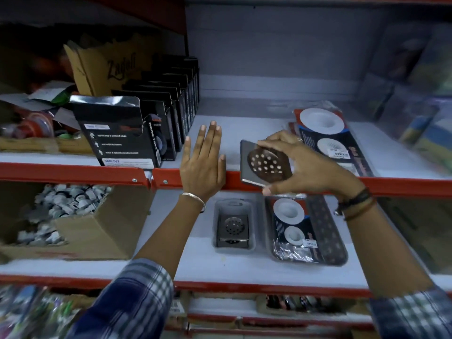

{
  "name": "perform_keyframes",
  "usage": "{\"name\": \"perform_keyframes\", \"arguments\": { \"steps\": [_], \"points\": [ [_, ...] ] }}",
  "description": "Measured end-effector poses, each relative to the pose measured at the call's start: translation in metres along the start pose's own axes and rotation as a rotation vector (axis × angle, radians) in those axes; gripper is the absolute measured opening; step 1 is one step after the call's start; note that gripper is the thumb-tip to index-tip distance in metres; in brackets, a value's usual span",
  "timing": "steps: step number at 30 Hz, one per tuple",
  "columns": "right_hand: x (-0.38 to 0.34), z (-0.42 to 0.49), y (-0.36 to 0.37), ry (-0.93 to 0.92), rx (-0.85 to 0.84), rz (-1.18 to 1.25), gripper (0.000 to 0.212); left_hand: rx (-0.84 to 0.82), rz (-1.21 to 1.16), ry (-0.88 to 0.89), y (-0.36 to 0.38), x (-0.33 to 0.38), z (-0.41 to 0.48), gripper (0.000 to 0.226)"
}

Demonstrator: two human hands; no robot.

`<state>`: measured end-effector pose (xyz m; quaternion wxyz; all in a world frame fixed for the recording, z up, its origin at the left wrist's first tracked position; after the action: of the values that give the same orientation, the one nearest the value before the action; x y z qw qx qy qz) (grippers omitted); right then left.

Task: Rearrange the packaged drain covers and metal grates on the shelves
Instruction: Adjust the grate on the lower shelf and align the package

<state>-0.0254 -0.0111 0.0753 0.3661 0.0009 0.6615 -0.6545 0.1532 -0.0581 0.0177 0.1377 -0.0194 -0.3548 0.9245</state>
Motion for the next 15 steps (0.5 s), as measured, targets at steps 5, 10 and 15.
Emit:
{"name": "perform_keyframes", "arguments": {
  "steps": [5, 10, 15],
  "points": [
    [-0.004, -0.044, 0.065, -0.052, -0.224, 0.11, 0.097, 0.024, -0.005, -0.012, 0.0, 0.001, 0.001, 0.06],
    [0.052, -0.028, 0.151, 0.109, -0.375, 0.061, 0.1, 0.099, 0.02, 0.003, 0.004, -0.001, 0.0, 0.06],
    [0.109, 0.031, 0.203, 0.249, -0.348, -0.043, 0.096, 0.149, 0.023, 0.024, 0.01, -0.004, -0.001, 0.061]
  ]
}}
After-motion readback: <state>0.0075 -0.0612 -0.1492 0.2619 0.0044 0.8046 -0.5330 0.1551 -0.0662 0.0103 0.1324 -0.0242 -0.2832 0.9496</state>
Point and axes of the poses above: each hand's wrist, its own z-axis towards the middle knuckle, its own y-axis out of the palm, x = y × z, the point moved 6 cm from there along z, towards the middle knuckle, and after that the axes turned 1 degree about y, right-handed, at the moved point
